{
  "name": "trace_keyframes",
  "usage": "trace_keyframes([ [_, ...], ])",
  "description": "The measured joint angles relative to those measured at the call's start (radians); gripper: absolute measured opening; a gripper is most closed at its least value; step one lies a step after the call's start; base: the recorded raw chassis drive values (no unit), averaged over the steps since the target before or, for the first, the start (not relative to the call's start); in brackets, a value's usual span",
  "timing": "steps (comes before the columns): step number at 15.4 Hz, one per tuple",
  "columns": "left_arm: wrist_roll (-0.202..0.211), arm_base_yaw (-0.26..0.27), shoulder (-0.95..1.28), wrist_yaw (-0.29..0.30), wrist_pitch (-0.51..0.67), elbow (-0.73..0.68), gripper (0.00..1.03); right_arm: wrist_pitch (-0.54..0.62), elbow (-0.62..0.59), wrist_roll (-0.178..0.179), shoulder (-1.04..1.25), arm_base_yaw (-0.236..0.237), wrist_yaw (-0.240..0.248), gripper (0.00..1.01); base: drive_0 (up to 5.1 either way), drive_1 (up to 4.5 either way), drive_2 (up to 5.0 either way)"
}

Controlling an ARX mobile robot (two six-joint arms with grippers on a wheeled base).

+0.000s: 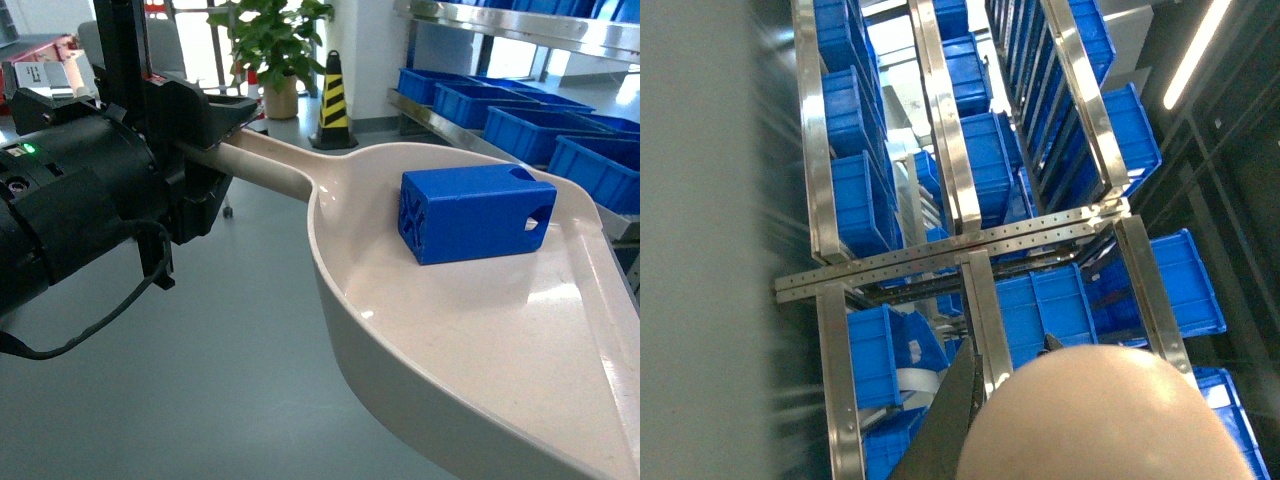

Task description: Place part in tray to right shelf

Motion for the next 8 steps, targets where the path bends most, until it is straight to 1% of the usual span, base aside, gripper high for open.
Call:
trace_keyframes([
  [8, 0.000, -0.001, 0.000, 0.000, 0.000, 0.000, 0.13, 0.000, 0.000, 0.000, 0.000, 0.000, 0.000, 0.98, -1.6, -1.62, -1.6],
])
